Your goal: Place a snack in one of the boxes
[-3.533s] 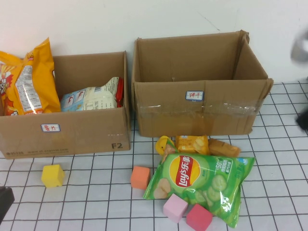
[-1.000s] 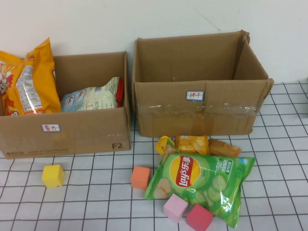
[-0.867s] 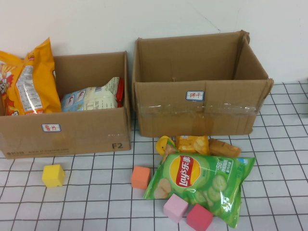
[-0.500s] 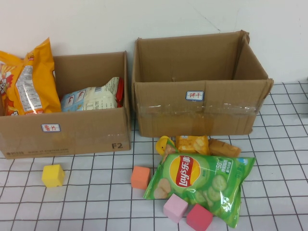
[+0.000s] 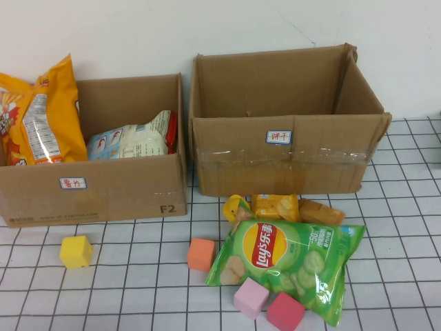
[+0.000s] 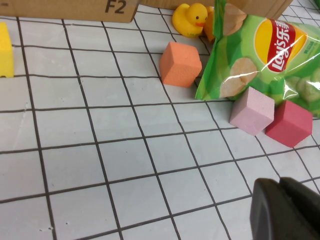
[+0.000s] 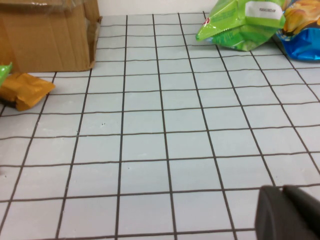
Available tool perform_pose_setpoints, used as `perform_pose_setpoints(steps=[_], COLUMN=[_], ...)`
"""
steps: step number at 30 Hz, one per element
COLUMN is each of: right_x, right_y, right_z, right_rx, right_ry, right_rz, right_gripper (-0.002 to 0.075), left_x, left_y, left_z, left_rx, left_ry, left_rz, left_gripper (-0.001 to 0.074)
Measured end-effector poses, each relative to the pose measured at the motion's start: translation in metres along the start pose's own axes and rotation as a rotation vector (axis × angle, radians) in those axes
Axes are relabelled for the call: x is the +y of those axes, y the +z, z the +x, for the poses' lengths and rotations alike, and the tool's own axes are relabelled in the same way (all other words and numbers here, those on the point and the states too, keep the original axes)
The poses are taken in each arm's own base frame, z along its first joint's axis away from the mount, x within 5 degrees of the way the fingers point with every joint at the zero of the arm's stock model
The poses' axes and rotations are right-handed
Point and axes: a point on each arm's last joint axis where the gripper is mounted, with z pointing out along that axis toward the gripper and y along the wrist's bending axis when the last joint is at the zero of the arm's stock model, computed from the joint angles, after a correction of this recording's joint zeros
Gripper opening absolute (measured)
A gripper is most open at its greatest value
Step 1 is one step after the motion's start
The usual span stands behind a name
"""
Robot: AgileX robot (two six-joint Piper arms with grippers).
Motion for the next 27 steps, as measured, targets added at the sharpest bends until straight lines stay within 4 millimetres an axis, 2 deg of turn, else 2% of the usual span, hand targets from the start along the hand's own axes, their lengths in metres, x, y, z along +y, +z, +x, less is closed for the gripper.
perform_pose_setpoints(steps=[5, 9, 14, 18, 21, 27], right_x=[0.0, 0.0, 0.0, 0.0, 0.0, 0.0], right_y=[0.0, 0.0, 0.0, 0.0, 0.0, 0.0], right_z=[0.0, 0.0, 0.0, 0.0, 0.0, 0.0], right_rx=[0.0, 0.0, 0.0, 0.0, 0.0, 0.0], right_ry=[0.0, 0.0, -0.001, -0.001, -0.001, 0.001], right_rz=[0.0, 0.0, 0.0, 0.0, 0.0, 0.0], right_gripper=[-0.0001, -0.0001, -0.0001, -0.0001, -0.0001, -0.0001], left_x=[-0.001, 0.002, 0.018, 0.028, 0.038, 0.05], left_y=[0.0, -0.004, -0.016, -0.024, -0.023, -0.019], left_z=[0.0, -0.001, -0.012, -0.015, -0.007, 0.014], left_rx=[0.005, -0.039, -0.216, -0.317, -0.444, -0.499], left_ry=[0.005, 0.11, 0.205, 0.14, 0.116, 0.117], left_rz=[0.008, -0.035, -0.263, -0.39, -0.453, -0.513], left_gripper=[-0.0001, -0.0001, -0.0001, -0.0001, -0.0001, -0.0001])
